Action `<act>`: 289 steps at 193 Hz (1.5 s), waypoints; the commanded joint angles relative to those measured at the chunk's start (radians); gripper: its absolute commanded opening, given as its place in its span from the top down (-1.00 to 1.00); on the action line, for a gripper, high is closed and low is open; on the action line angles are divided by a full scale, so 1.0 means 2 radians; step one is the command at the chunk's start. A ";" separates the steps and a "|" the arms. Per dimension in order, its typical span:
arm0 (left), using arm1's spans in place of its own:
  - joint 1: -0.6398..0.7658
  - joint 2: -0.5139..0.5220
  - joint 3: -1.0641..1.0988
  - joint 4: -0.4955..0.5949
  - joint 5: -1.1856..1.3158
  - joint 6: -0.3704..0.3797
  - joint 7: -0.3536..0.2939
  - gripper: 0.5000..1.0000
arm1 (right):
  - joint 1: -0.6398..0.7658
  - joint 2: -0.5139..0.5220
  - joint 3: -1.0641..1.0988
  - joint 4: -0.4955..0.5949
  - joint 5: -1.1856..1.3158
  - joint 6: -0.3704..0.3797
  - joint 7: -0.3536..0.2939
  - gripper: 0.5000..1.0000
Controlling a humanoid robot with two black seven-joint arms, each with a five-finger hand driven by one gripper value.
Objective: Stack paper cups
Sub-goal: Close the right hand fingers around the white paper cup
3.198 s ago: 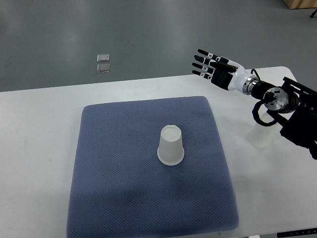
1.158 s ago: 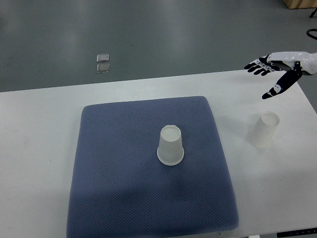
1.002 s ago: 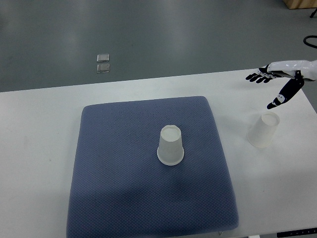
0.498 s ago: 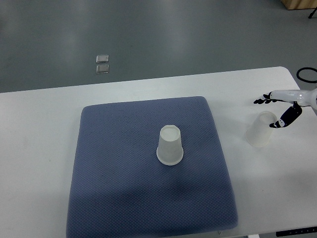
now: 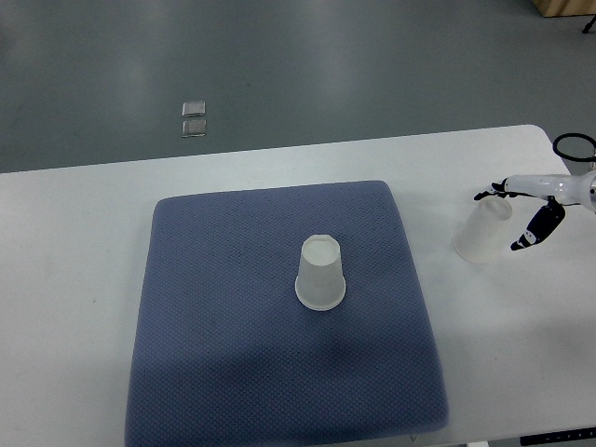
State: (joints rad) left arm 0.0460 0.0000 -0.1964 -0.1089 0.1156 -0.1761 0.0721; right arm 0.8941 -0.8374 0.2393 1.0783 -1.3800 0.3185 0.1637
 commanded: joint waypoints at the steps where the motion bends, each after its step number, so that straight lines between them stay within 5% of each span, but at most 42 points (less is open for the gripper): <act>1: 0.000 0.000 0.000 0.000 0.000 0.000 0.000 -1.00 | 0.000 0.000 0.001 0.000 0.000 0.002 0.000 -0.69; 138: 0.000 0.000 0.000 0.000 0.000 0.001 0.000 -1.00 | -0.003 0.051 -0.005 -0.024 -0.009 -0.028 -0.005 -0.60; 225: 0.000 0.000 0.000 0.000 0.000 0.001 0.000 -1.00 | -0.003 0.067 -0.020 -0.050 -0.030 -0.045 0.000 0.06; 289: 0.000 0.000 0.000 0.000 0.000 0.000 0.000 -1.00 | 0.001 0.061 -0.026 -0.050 -0.030 -0.047 0.014 0.09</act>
State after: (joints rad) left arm 0.0460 0.0000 -0.1964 -0.1089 0.1154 -0.1760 0.0721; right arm 0.8908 -0.7095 0.1856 0.9785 -1.4407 0.2227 0.1863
